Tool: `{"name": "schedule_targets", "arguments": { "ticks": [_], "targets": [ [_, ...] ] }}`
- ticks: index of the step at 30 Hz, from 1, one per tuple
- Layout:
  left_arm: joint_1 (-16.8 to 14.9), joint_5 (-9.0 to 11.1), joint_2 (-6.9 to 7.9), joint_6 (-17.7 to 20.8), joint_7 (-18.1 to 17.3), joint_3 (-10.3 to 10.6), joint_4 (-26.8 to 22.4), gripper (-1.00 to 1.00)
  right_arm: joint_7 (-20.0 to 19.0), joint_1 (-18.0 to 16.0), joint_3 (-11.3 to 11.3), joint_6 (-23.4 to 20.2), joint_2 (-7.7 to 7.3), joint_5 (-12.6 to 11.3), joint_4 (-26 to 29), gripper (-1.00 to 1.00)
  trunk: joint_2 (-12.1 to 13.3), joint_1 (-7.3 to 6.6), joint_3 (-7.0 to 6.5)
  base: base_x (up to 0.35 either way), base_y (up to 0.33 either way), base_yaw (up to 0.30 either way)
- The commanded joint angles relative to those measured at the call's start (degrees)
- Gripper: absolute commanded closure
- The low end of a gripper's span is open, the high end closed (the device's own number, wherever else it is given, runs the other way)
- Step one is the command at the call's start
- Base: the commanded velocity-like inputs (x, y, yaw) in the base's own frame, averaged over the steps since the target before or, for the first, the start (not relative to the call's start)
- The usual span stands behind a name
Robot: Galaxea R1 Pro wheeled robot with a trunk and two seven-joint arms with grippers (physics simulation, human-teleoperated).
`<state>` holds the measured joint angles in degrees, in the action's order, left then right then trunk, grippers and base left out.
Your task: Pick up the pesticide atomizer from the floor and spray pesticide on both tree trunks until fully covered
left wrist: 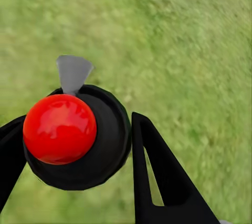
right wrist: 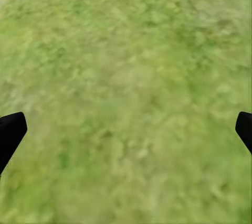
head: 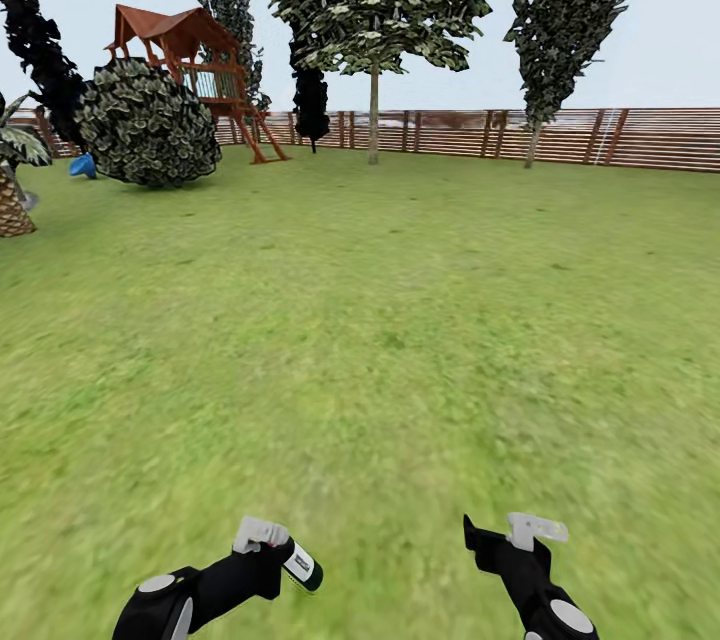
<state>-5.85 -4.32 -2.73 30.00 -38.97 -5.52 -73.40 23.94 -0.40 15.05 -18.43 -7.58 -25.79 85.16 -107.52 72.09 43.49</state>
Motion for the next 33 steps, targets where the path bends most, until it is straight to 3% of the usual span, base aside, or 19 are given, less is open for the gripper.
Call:
{"name": "schedule_targets", "arguments": {
  "ticks": [1,10,22,33],
  "targets": [
    [-0.04,-0.46,-0.08,0.24,-0.40,-0.20,-0.08,1.00,0.49,-0.04,0.15,-0.14,-0.07,-0.41,0.10,-1.00,-0.02,0.03,0.05,0.342,0.000,0.000],
    [-0.04,-0.22,-0.08,0.24,-0.47,-0.20,-0.12,1.00,0.49,-0.04,0.15,-0.16,-0.06,-0.41,0.10,-1.00,-0.02,0.03,0.05,0.342,0.000,-0.013],
    [-0.04,-0.46,-0.08,0.22,-0.43,-0.19,-0.15,1.00,0.49,-0.04,0.15,-0.15,-0.06,-0.41,0.10,-1.00,-0.02,0.03,0.05,0.342,0.000,-0.212],
    [-0.04,-0.32,-0.08,0.23,-0.41,-0.05,-0.16,1.00,0.49,-0.04,0.15,-0.15,-0.04,-0.41,0.35,-1.00,-0.02,0.03,0.05,0.342,0.000,-0.020]
  ]
}}
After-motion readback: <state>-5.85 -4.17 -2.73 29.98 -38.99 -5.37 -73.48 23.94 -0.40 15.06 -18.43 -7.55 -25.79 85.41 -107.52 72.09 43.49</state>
